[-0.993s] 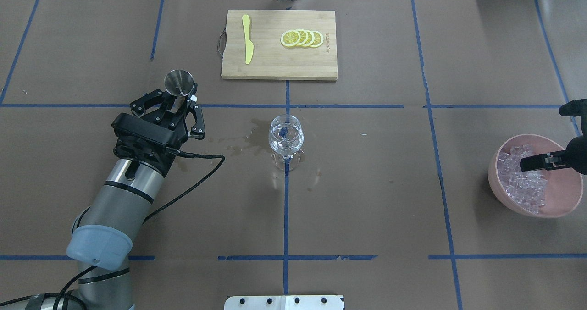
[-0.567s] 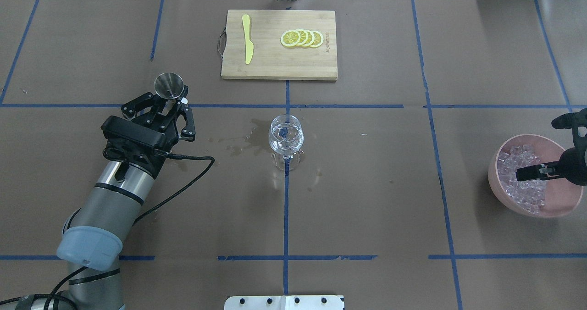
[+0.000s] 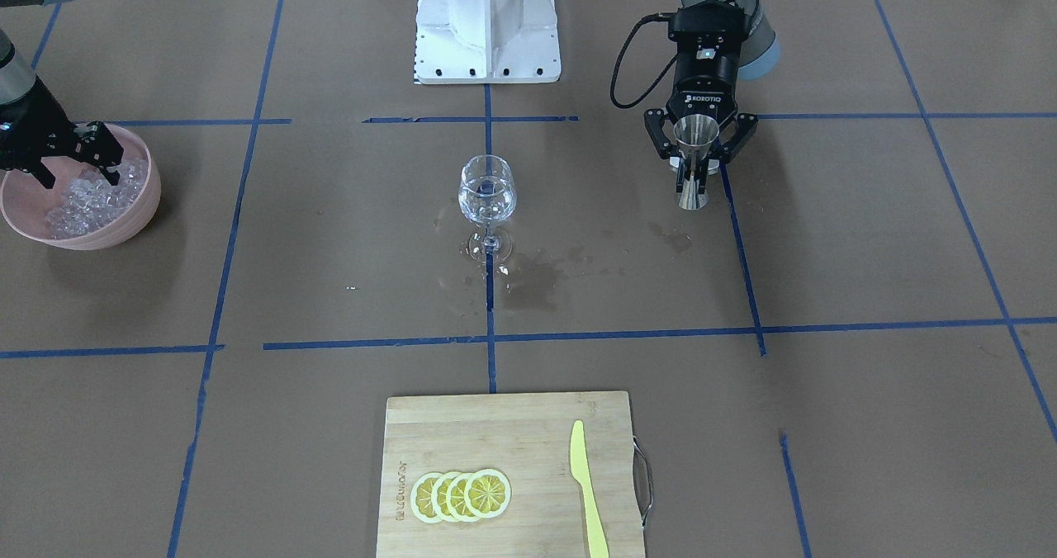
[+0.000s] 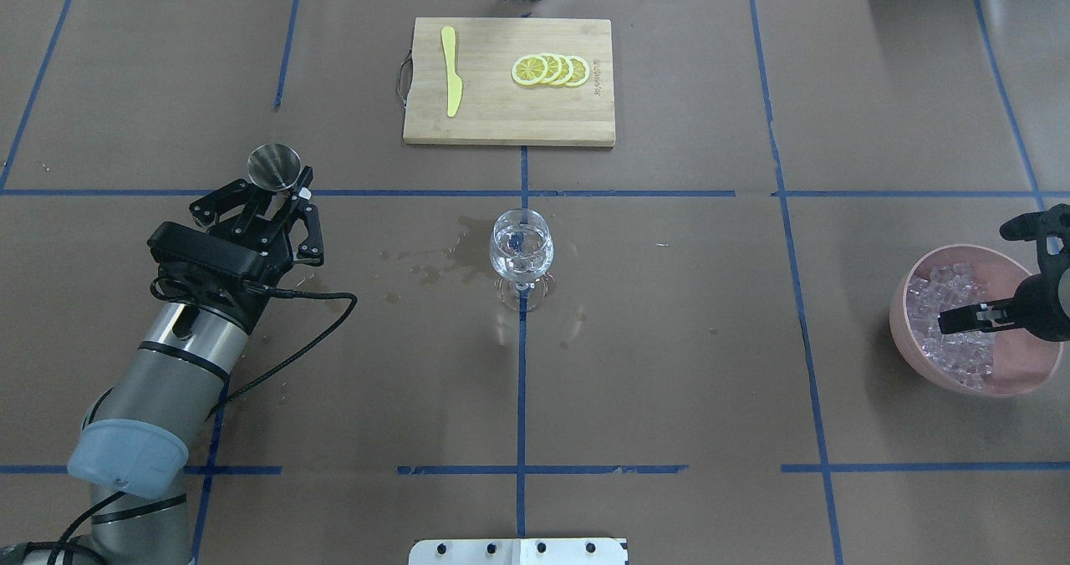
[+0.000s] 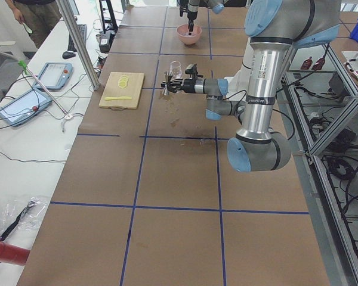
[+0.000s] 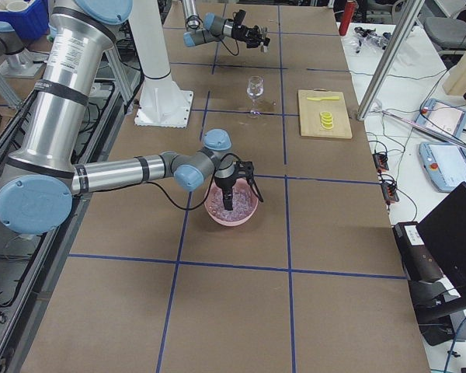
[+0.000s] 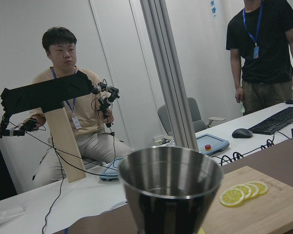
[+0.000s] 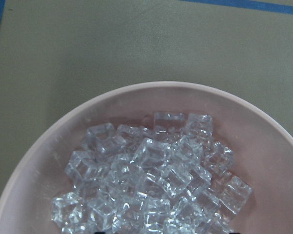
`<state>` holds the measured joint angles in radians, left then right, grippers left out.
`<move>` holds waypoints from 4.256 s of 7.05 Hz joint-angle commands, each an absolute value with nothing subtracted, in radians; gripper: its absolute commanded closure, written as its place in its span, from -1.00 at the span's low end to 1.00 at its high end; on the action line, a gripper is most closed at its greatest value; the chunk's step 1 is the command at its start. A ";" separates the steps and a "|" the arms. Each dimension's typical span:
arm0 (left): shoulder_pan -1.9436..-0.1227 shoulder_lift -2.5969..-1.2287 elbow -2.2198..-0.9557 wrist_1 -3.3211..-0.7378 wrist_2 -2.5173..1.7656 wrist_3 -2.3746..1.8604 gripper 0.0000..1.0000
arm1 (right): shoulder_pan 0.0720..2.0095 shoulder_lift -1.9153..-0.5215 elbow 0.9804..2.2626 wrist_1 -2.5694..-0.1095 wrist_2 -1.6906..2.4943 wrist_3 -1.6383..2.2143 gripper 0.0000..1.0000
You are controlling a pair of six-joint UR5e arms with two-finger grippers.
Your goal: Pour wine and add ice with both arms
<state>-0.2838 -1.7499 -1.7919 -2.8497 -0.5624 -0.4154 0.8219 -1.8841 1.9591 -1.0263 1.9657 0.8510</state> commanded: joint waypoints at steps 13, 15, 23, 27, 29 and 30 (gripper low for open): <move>-0.285 -1.498 -1.787 -2.872 -0.629 -0.733 1.00 | 1.043 -1.830 2.196 -1.259 2.268 0.838 1.00; -0.285 -1.448 -1.787 -2.858 -0.715 -0.921 1.00 | 1.045 -1.803 2.204 -1.259 2.270 0.839 1.00; -0.255 -1.462 -1.639 -2.749 -0.572 -1.220 1.00 | 1.029 -1.501 2.243 -1.443 2.270 0.981 1.00; -0.192 -1.482 -1.621 -2.741 -0.493 -1.264 1.00 | 1.022 -1.436 2.250 -1.436 2.281 1.043 1.00; -0.181 -1.493 -1.621 -2.743 -0.440 -1.262 1.00 | 1.020 -1.402 2.252 -1.433 2.283 1.083 1.00; -0.178 -1.497 -1.620 -2.743 -0.439 -1.262 1.00 | 1.020 -1.394 2.253 -1.433 2.281 1.110 1.00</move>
<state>-0.1837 -1.4917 -1.6211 -2.7426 -0.4526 -1.2624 1.0207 -1.4107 2.2521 -1.4332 2.2816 1.0821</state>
